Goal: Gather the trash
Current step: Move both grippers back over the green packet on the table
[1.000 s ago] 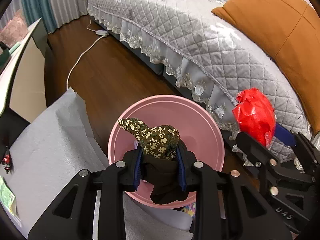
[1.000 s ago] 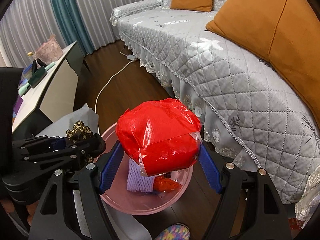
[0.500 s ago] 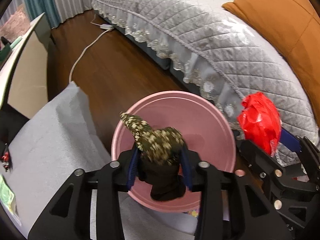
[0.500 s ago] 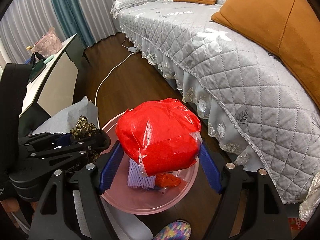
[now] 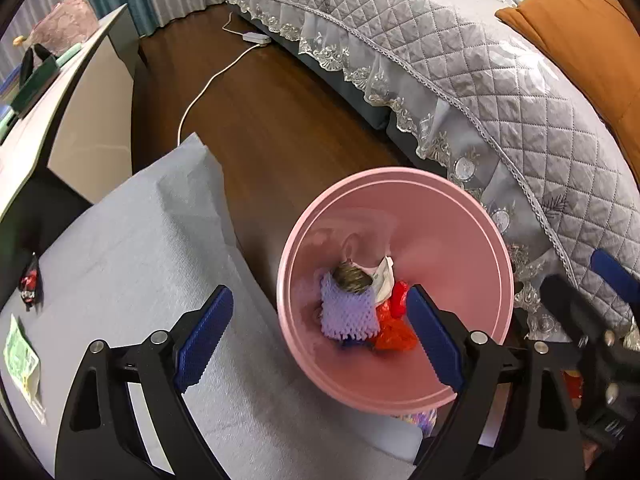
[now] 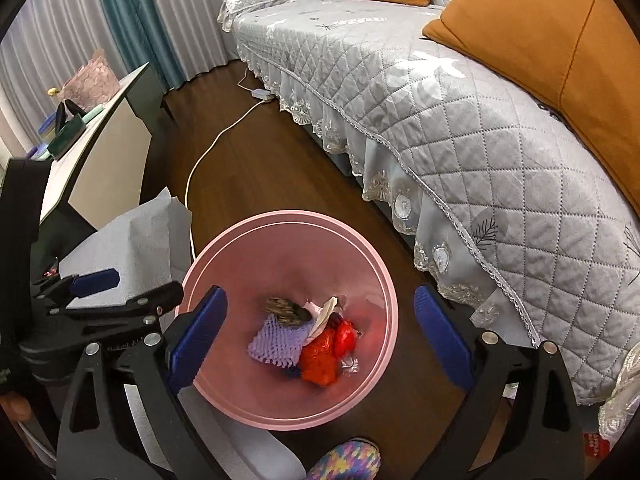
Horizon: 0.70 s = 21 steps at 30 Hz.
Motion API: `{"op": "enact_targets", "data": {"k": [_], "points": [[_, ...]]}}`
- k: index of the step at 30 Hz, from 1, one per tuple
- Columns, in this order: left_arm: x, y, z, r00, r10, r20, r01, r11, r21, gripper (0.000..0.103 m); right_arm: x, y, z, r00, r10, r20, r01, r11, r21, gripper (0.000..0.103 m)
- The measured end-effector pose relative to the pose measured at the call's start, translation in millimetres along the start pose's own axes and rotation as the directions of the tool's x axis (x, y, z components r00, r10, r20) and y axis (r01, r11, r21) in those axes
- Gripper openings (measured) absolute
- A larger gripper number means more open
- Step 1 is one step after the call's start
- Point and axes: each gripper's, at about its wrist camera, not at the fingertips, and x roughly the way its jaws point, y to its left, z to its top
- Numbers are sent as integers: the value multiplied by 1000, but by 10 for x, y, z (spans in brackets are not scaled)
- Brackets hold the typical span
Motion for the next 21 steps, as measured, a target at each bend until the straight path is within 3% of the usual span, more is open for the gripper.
{"op": "enact_targets", "data": {"k": [6, 12, 16, 21], "points": [[-236, 154, -165, 1000, 8, 15, -8, 1000, -28, 85, -226, 79, 38, 998, 20, 58, -22, 999, 30, 94], [-722, 474, -401, 998, 15, 63, -10, 997, -83, 85, -638, 278, -31, 986, 89, 138, -102, 990, 96, 97], [-1259, 757, -580, 988, 53, 145, -40, 995, -89, 85, -956, 629, -103, 977, 121, 177, -128, 991, 31, 97], [-1857, 1120, -859, 968, 79, 239, -50, 991, -125, 86, -1520, 1177, -310, 945, 221, 239, -208, 975, -79, 98]]}}
